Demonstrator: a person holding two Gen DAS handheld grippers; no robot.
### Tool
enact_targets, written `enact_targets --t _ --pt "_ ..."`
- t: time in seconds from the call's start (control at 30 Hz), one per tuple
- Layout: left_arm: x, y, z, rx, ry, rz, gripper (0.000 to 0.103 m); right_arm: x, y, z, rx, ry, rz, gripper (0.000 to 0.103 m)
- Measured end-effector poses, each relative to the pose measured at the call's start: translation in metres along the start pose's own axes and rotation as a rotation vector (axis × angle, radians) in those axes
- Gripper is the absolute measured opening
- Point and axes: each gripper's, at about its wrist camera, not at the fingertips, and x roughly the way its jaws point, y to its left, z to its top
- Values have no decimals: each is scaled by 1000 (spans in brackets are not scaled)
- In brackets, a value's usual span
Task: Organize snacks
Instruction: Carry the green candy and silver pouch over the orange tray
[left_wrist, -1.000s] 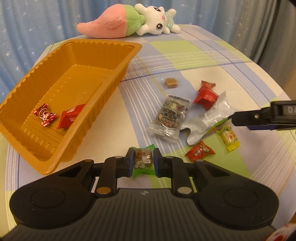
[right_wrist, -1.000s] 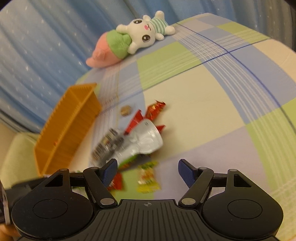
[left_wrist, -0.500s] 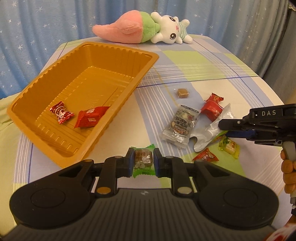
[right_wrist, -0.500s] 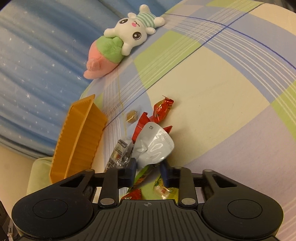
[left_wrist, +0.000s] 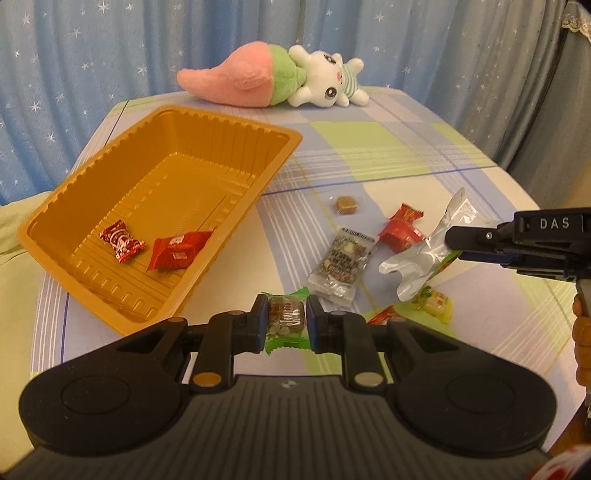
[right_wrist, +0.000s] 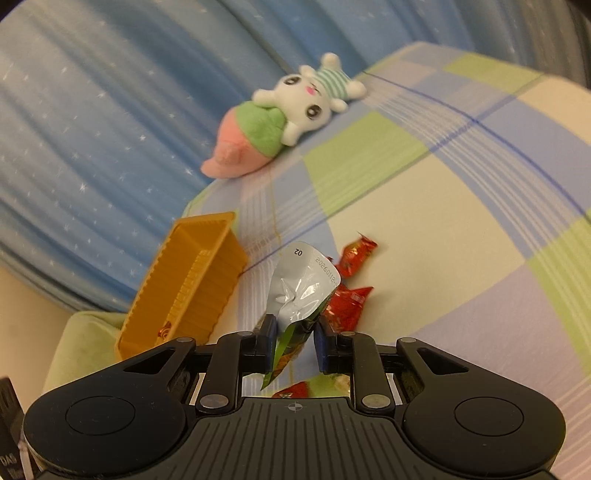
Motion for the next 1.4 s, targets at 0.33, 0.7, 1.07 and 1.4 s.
enact_targets --t 0.33,0.7,1.07,1.4 --pt "-28 12 9 -13 -49 -9 19 -8 55 -4 -170 30 -4 22" --pt "-51 69 19 -72 -103 76 19 18 126 -5 -310 55 97 22" --pt "-47 130 35 -127 -113 115 19 81 195 -13 -467 106 129 22" --pt "-26 158 46 -131 -96 102 19 140 218 -32 -604 193 45 22"
